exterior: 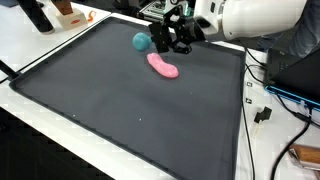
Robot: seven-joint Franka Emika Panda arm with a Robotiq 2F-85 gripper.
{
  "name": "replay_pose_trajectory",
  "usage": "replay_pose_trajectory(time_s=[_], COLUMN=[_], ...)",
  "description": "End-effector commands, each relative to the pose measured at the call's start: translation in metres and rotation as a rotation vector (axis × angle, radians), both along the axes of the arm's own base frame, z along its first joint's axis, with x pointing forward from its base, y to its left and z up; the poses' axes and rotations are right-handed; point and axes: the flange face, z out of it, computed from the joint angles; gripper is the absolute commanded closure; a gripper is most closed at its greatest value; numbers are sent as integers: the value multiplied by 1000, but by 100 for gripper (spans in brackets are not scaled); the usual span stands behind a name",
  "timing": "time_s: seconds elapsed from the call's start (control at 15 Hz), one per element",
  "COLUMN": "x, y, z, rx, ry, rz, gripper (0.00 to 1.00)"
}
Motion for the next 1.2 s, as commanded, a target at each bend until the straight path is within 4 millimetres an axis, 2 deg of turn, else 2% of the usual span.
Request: replay_pose_trajectory(time_s=[0.0,0.47,1.13], x=[-4,-5,-19], y=[-12,-32,-77], z=[23,68,131], rx=[105,337,710], ry=[23,28,-26], rz=[-2,-43,-36], gripper=[65,65,65])
